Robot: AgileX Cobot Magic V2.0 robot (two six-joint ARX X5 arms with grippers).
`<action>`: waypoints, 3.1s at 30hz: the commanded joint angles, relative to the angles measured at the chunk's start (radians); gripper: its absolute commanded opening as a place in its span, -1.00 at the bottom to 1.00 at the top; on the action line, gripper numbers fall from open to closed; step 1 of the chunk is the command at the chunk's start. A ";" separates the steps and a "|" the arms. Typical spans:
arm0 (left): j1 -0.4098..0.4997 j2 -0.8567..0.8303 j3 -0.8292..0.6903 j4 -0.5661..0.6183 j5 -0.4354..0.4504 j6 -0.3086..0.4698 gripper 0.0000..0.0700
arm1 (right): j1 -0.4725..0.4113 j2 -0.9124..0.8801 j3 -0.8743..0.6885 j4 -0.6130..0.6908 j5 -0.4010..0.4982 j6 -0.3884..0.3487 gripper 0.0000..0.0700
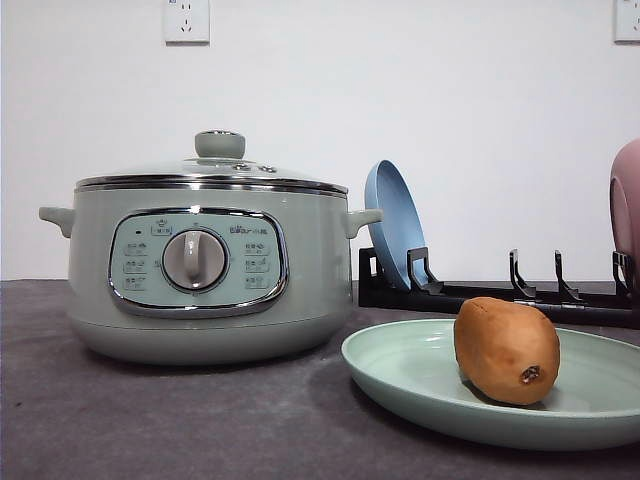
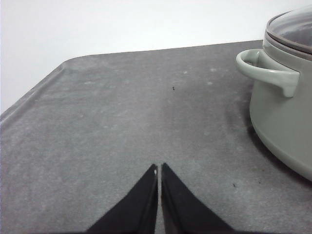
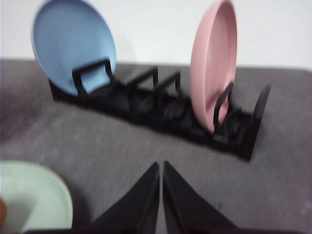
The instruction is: Transfer potato from steamer to green plate
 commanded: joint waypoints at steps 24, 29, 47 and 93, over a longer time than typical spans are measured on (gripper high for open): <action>0.002 -0.002 -0.020 -0.007 -0.001 -0.005 -0.99 | 0.006 -0.002 -0.003 0.004 -0.009 0.003 -1.00; 0.002 -0.002 -0.020 -0.007 -0.001 -0.005 -0.99 | 0.006 -0.002 -0.003 0.004 -0.009 0.003 -1.00; 0.002 -0.002 -0.020 -0.007 -0.001 -0.005 -0.99 | 0.006 -0.002 -0.003 0.004 -0.009 0.003 -1.00; 0.002 -0.002 -0.020 -0.007 -0.001 -0.005 -0.99 | 0.006 -0.002 -0.003 0.004 -0.009 0.003 -1.00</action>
